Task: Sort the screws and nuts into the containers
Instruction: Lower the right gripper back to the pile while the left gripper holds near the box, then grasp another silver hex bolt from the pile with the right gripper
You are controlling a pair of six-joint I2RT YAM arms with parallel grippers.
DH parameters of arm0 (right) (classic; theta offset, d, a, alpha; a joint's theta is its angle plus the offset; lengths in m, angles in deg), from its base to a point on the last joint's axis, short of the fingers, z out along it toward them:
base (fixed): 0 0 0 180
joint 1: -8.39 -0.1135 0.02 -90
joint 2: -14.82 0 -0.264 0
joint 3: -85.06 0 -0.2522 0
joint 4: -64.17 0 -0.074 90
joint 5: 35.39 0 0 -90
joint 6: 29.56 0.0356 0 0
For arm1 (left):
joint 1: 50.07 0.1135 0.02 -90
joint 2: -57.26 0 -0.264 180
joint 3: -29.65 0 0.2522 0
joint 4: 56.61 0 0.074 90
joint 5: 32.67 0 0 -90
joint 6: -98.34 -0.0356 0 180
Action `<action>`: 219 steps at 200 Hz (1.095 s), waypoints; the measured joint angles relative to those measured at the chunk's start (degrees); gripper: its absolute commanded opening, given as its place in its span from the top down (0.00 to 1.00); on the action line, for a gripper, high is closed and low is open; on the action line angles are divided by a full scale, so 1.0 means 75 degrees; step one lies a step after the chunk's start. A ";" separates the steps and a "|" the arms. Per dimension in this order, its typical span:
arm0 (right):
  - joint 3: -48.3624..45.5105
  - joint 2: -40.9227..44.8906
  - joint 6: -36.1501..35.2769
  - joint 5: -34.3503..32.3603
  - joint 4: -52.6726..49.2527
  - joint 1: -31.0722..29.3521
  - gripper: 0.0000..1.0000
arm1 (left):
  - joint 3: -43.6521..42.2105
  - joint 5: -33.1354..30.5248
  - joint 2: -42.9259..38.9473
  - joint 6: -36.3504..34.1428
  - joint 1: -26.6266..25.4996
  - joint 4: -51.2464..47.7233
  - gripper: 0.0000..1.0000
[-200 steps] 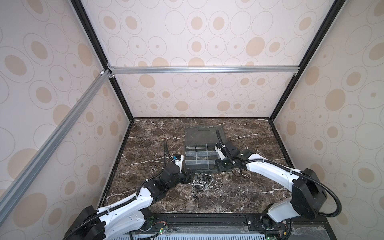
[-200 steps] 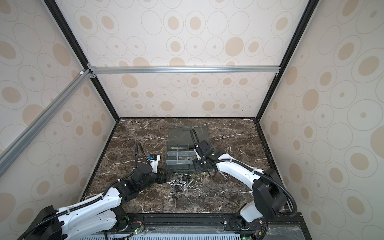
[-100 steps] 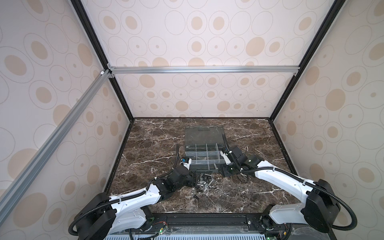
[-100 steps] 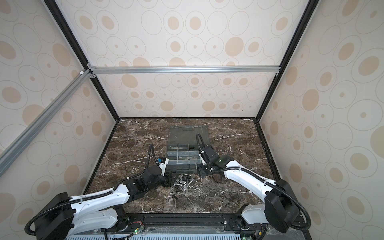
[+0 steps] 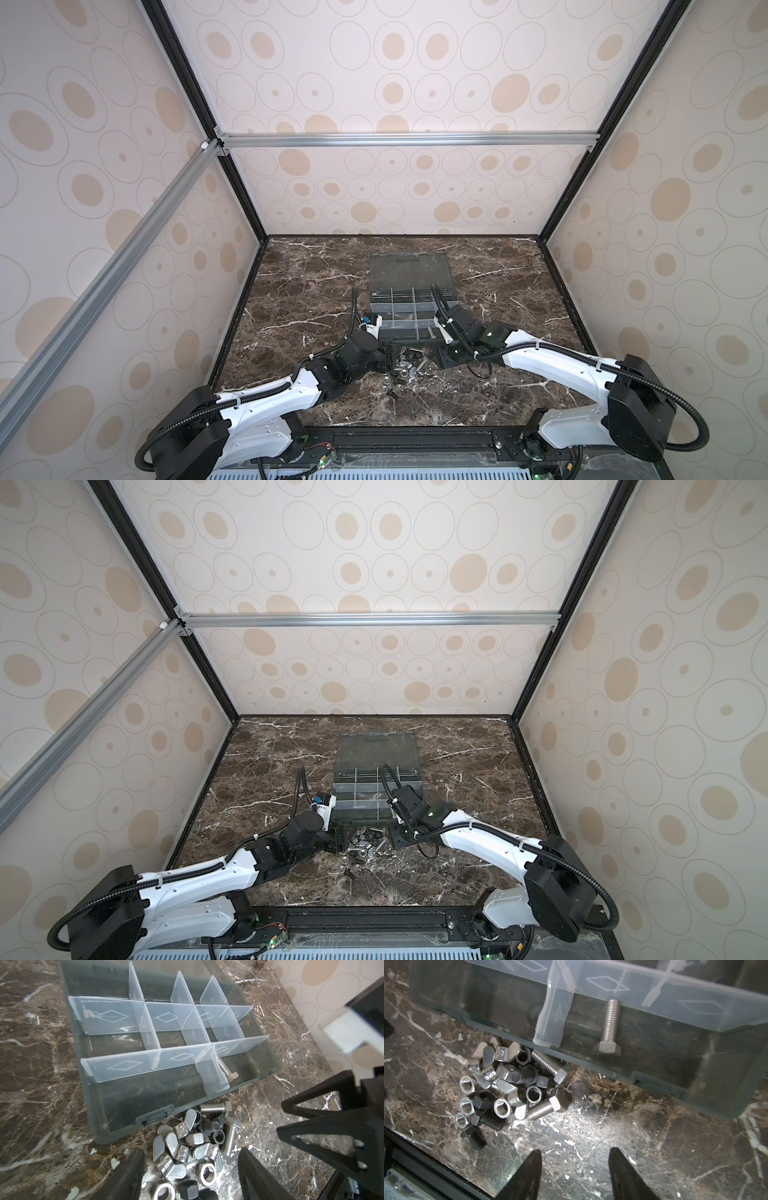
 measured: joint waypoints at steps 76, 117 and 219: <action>0.0035 -0.0886 0.0350 -0.0321 0.0154 -0.0455 0.42 | -0.0067 -0.0187 -0.0125 0.0108 -0.0003 0.0000 0.27; 0.0294 -0.1288 0.0463 -0.0382 0.0230 -0.0659 0.41 | -0.0131 -0.0251 -0.0169 0.0114 -0.0003 0.0003 0.26; 0.0860 -0.2174 0.0711 -0.0737 0.0350 -0.0781 0.37 | -0.0239 -0.0271 -0.0169 0.0172 -0.0003 0.0012 0.26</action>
